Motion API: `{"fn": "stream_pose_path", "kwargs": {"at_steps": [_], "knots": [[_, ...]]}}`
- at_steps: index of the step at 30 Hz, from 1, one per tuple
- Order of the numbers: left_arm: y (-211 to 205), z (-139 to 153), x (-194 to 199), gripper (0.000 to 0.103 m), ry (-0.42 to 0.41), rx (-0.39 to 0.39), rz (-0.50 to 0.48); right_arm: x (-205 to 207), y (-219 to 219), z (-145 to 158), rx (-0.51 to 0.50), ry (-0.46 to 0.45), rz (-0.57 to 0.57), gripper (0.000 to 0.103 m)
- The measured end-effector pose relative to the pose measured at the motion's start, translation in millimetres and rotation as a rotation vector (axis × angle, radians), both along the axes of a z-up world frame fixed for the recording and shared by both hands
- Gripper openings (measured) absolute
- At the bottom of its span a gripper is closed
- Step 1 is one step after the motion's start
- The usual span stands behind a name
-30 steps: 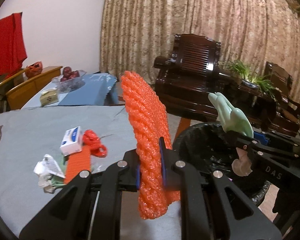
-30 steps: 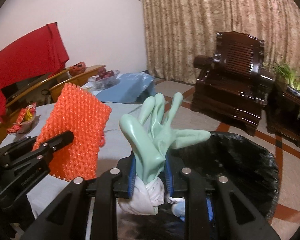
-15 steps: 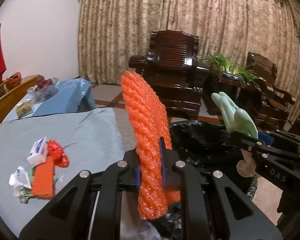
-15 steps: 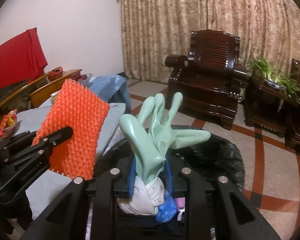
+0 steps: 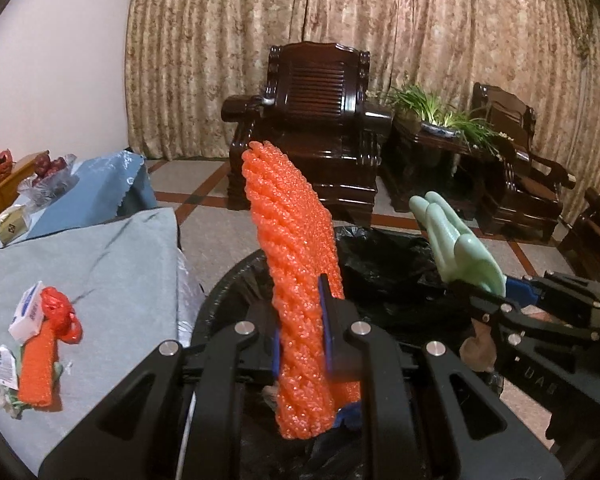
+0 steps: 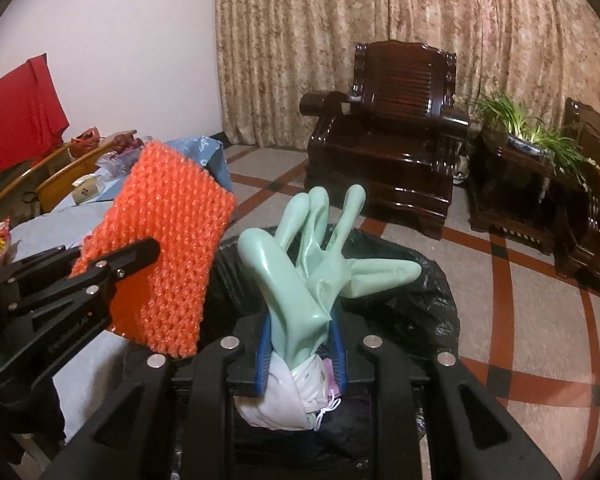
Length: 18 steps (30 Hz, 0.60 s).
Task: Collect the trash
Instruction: 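Carry the foam sleeve and glove over the bin and open both grippers, then move both tools back over the table toward the remaining trash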
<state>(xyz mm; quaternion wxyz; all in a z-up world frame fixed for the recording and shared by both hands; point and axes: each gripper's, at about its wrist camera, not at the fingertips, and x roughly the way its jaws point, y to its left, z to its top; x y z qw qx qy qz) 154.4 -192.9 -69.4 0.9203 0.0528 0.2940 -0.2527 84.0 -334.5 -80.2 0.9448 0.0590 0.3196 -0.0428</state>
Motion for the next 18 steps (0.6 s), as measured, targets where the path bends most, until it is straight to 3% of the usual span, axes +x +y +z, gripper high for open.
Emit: {"fn": "stream_pose_path", "kwargs": {"at_steps": [3,5,6,8,10,13,18], "knots": [[-6,-6,3,0.016,0.027,-0.002,-0.009,1,-4,-9,0.004,0.022,-0.002,0.030],[-7,-10,5,0.025,0.042,-0.001,-0.017,1,-8,-16,0.000,0.046,-0.006,0.032],[-7,-11,5,0.036,0.046,-0.002,-0.016,1,-8,-18,-0.002,0.054,-0.007,0.035],[-4,-14,6,0.045,0.053,-0.010,-0.017,-1,-10,-22,-0.003,0.065,-0.015,0.047],[0,-16,7,0.052,0.062,-0.008,-0.010,-4,-11,-23,-0.009,0.063,-0.030,0.070],[5,-16,5,0.063,0.060,-0.010,0.003,-9,-13,-23,-0.024,0.055,-0.056,0.085],[20,-8,-1,0.079,0.030,-0.011,0.041,-14,-12,-16,-0.011,0.032,-0.070,0.094]]}}
